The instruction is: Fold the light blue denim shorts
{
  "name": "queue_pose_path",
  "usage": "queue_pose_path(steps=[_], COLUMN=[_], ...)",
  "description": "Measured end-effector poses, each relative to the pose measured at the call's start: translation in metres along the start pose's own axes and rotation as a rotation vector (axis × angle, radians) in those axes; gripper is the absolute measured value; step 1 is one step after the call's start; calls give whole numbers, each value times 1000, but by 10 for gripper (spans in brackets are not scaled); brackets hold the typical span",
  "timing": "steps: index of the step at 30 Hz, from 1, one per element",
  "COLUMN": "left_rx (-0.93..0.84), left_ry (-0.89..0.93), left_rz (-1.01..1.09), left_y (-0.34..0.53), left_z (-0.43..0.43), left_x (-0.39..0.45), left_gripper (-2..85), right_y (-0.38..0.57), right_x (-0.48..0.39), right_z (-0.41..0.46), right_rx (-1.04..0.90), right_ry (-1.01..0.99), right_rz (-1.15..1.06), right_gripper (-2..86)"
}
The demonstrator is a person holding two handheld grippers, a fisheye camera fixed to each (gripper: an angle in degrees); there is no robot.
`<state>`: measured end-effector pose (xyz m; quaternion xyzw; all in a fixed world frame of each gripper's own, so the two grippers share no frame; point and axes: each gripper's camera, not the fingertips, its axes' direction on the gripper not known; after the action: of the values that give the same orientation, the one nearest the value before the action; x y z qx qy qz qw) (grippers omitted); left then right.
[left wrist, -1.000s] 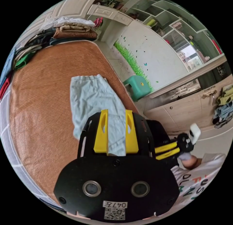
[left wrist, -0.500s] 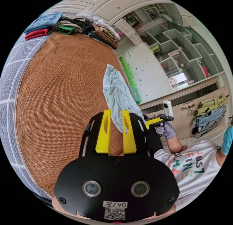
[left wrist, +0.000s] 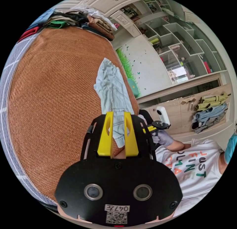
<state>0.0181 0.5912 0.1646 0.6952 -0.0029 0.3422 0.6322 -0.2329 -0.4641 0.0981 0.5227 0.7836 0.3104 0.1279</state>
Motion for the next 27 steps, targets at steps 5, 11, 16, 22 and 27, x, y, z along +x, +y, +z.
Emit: queue_pose_path(steps=[5,11,16,22,27], left_rx=[-30,-34,51,73,-61], left_ry=[18,-5,3,-95,-78], left_rz=[35,21,-44,-78,-160], left_y=[-17,-32,-44,-92,-142], left_z=[10,16,4,-14,16], left_x=[4,1,-15,-32,-77], left_gripper=[67,76,81,91,101], right_y=[-3,-2,-2,-32,-51], right_x=[-6,1,23,76,114], right_z=[3,1,-52,-80,-70], right_rx=[-29,-105,151,284,254], right_ry=[117,84,130,161,142], right_rz=[-79,-173,-174,-100,-51], right_gripper=[-1,42,51,61,68])
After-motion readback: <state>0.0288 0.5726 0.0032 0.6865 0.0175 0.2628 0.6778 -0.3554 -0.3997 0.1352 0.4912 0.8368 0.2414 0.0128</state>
